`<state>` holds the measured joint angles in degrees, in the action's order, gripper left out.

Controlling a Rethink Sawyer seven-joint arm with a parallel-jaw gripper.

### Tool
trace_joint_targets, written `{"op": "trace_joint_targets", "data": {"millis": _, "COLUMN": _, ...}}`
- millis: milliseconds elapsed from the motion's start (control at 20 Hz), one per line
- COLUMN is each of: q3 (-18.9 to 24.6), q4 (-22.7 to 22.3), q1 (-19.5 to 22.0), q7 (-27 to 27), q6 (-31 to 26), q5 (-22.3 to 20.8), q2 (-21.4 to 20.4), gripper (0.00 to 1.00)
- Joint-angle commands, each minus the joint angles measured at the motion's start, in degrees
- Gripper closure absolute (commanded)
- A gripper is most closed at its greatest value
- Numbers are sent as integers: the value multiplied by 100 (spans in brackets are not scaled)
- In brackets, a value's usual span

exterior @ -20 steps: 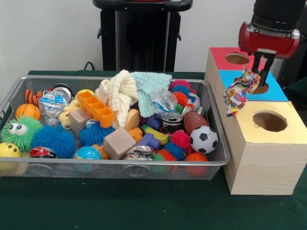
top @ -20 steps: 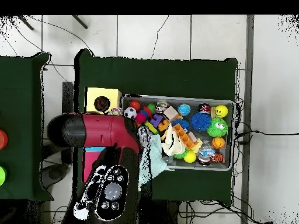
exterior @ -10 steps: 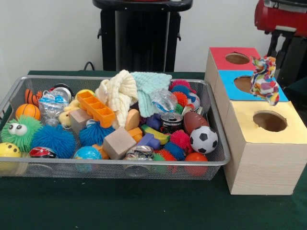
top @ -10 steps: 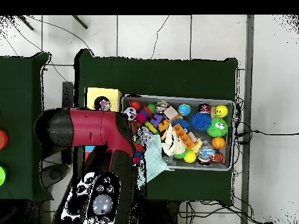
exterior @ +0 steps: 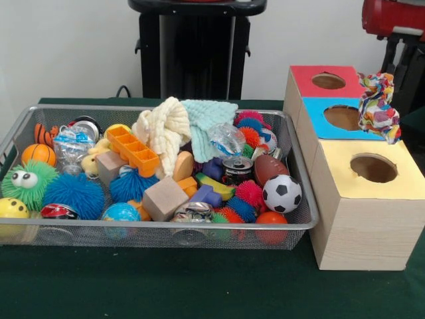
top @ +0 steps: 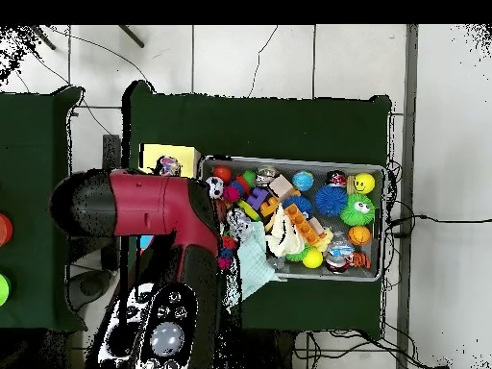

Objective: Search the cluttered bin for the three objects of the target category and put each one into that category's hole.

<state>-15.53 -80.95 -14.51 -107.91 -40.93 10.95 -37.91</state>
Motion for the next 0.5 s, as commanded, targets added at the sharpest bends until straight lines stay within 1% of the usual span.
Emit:
{"op": "trace_joint_targets", "data": {"millis": 50, "q3": 289, "q4": -160, "q1": 301, "q7": -1175, "q6": -14, "q5": 179, "q2": 339, "gripper": 100}}
{"op": "trace_joint_targets", "data": {"millis": 200, "q3": 294, "q4": -117, "q1": 336, "q7": -1109, "q6": -6, "q5": 150, "q2": 397, "gripper": 100}}
{"op": "trace_joint_targets", "data": {"millis": 500, "q3": 349, "q4": -207, "q1": 423, "q7": -969, "q6": 182, "q5": 57, "q2": 531, "gripper": 100}}
